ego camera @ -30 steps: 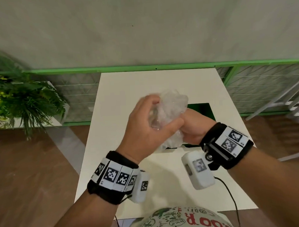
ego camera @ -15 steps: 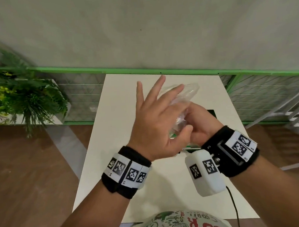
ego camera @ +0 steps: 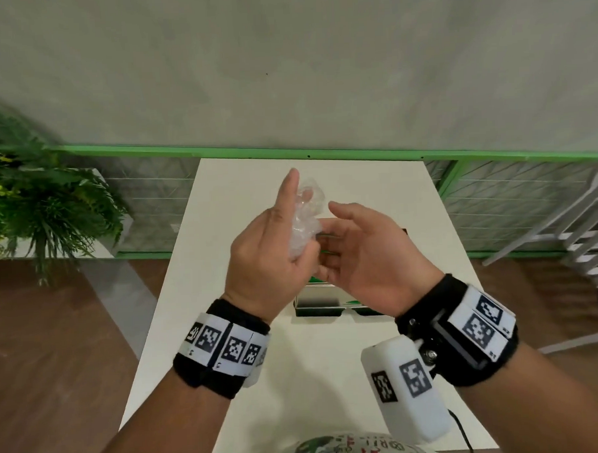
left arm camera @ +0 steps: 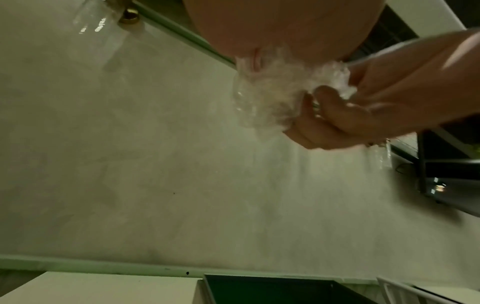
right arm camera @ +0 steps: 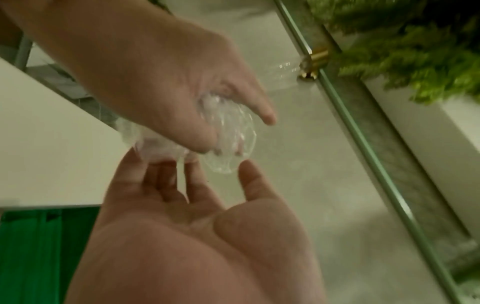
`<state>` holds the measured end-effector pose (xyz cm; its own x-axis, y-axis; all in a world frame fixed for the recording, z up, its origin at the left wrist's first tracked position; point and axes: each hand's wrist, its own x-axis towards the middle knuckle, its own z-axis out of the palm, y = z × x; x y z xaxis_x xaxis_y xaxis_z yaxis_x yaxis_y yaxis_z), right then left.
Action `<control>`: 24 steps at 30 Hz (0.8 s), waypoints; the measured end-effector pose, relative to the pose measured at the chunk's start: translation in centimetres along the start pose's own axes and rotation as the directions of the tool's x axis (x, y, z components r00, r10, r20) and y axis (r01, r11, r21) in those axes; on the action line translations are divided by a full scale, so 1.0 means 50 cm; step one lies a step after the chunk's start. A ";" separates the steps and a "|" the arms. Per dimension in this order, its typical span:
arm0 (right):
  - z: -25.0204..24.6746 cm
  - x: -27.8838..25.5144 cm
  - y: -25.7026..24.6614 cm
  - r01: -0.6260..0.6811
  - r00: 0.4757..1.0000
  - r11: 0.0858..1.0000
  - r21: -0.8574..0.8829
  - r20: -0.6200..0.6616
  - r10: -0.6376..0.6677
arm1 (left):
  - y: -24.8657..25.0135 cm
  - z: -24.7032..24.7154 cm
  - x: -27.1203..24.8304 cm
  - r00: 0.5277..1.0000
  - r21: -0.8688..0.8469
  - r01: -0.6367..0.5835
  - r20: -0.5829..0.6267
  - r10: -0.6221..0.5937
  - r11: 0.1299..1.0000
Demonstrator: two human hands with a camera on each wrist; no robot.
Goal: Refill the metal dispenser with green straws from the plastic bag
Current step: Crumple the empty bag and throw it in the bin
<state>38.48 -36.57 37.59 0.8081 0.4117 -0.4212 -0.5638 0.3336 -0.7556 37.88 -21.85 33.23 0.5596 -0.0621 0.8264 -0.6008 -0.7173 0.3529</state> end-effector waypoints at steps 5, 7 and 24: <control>-0.036 -0.015 -0.015 0.048 0.995 0.997 -0.059 0.089 -0.043 | 0.072 0.049 0.004 0.989 -0.203 -0.006 0.142 0.036 0.979; -0.063 -0.028 -0.023 0.055 0.986 0.998 -0.009 0.161 -0.053 | 0.089 0.064 0.009 0.985 -0.109 -0.078 0.145 0.093 0.991; -0.239 -0.002 0.034 0.446 0.872 0.234 -0.864 0.360 -0.332 | 0.143 0.066 -0.093 0.968 -0.100 0.244 0.086 -0.236 0.965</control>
<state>39.46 -46.19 30.36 0.8303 0.5536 0.0641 0.3758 -0.4711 -0.7980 32.86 -28.96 30.44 0.7326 0.0492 0.6789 -0.5003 -0.6373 0.5861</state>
